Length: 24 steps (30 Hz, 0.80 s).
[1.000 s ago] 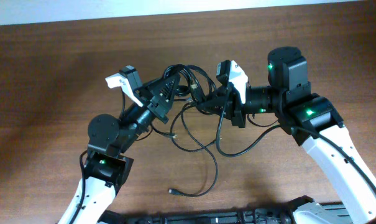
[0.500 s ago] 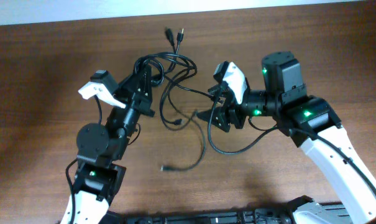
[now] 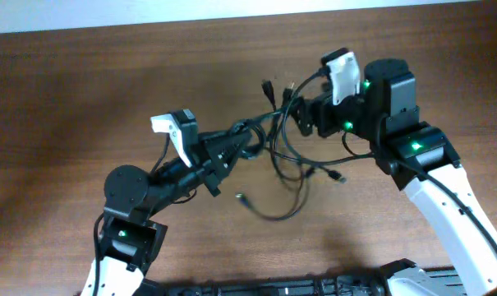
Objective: Untangle cables
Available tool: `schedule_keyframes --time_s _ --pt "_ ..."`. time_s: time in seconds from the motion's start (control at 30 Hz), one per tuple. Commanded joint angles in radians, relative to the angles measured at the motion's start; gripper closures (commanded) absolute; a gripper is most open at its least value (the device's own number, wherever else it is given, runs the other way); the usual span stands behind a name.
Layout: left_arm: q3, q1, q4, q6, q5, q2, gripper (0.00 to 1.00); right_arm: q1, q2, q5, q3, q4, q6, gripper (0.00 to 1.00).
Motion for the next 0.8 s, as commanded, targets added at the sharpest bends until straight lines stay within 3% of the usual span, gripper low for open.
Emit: schedule_keyframes --time_s 0.0,0.1,0.17,0.3,0.47,0.5,0.6,0.67,0.77 --pt "0.014 -0.008 0.017 0.010 0.166 -0.011 1.00 -0.005 -0.005 0.396 -0.003 -0.038 0.087 0.07" --pt "0.014 -0.007 0.017 0.011 0.151 -0.011 1.00 -0.005 -0.005 0.640 -0.003 -0.162 0.086 0.03" --pt "0.014 -0.007 0.016 0.011 0.105 -0.011 1.00 -0.005 -0.005 0.667 -0.003 -0.202 0.086 0.02" --pt "0.014 -0.007 0.001 0.016 -0.014 -0.011 1.00 -0.005 -0.006 0.623 -0.003 -0.251 0.085 0.01" --pt "0.014 -0.007 -0.172 0.137 -0.052 -0.011 1.00 -0.005 -0.101 0.427 -0.003 -0.210 0.011 0.01" --pt "0.014 -0.007 -0.196 0.151 -0.052 -0.011 1.00 -0.005 -0.140 0.364 -0.003 -0.187 -0.032 0.01" --pt "0.014 -0.007 -0.204 0.237 0.003 -0.010 1.00 -0.005 -0.247 -0.121 -0.003 -0.142 -0.348 0.01" --pt "0.014 -0.007 -0.203 0.349 0.090 -0.010 1.00 -0.004 -0.267 -0.352 -0.003 -0.148 -0.459 0.01" --pt "0.014 -0.007 -0.195 0.380 0.134 -0.010 1.00 -0.004 -0.266 -0.588 -0.003 -0.178 -0.598 0.01"
